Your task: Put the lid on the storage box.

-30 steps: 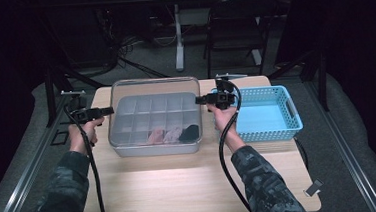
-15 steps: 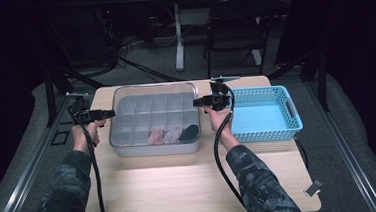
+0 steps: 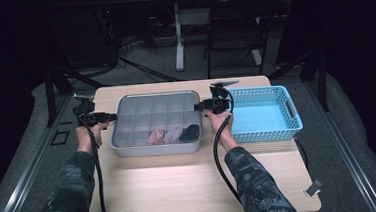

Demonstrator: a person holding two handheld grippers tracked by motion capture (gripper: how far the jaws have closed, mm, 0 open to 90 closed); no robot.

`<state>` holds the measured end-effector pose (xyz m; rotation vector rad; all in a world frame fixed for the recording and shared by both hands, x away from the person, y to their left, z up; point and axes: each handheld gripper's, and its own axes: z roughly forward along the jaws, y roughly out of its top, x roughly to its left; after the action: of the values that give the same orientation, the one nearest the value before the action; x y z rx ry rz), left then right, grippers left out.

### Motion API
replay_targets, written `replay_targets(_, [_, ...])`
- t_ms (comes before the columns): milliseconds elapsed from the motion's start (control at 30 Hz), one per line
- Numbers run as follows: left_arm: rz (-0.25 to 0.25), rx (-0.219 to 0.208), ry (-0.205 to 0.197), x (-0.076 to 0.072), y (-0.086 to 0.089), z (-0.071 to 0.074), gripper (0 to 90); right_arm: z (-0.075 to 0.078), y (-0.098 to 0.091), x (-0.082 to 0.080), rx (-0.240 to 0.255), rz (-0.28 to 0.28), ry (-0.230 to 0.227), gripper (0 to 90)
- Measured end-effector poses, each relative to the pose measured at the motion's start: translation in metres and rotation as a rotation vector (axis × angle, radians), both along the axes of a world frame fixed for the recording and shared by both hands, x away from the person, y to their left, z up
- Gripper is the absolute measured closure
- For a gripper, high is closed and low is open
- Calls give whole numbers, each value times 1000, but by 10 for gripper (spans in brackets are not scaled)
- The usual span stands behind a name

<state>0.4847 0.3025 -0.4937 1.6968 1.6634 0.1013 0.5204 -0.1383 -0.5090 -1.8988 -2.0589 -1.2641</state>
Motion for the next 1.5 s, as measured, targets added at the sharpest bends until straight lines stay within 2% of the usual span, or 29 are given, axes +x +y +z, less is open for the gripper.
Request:
replay_targets(100, [-11,3,-14,-5,1,1,664,3,3,-1,-35,15,-10,615])
replay_targets(200, [-3,13,-66,-16,2,2,612,3,4,-1,-40,25,-16,598])
replay_targets(233, [-11,12,-72,-19,4,1,600,2,4,-2,-49,17,-15,548])
replay_targets(267, [-21,13,-67,-22,5,0,580,2,4,-2,-59,20,-18,549])
replay_targets(333, [-13,25,-80,-27,4,-3,547,3,2,-5,-70,23,-28,539])
replay_targets(500, [-51,12,-76,-36,3,-11,494,8,-2,-16,-125,48,-59,547])
replay_targets(667, [-79,-31,-54,-39,2,-17,504,8,-2,-24,-102,66,-40,606])
replay_targets(800, [-85,-35,-47,-39,2,-19,522,7,2,-25,-82,69,-43,645])
replay_targets(867, [-89,-40,-45,-39,2,-19,524,6,6,-25,-104,74,-44,636])
replay_targets(1000, [-108,-31,-47,-40,2,-18,520,5,4,-24,-94,76,-26,630])
replay_targets(1067, [-113,-34,-40,-41,3,-19,518,5,5,-24,-109,84,-33,615])
replay_targets(1133, [-109,-38,-50,-42,3,-19,513,7,7,-25,-129,87,-45,576])
replay_targets(1200, [-95,-11,-61,-44,5,-18,461,11,5,-27,-139,89,-51,546])
replay_targets(1233, [-88,-14,-71,-46,5,-18,444,13,5,-29,-136,89,-59,535])
replay_targets(1300, [-84,6,-75,-48,6,-16,384,20,3,-34,-136,105,-75,500])
replay_targets(1333, [-79,11,-87,-50,6,-15,353,24,2,-37,-150,119,-82,486])
replay_targets(1500, [-91,86,-133,-66,2,-3,240,38,-7,-58,-189,170,-117,396])
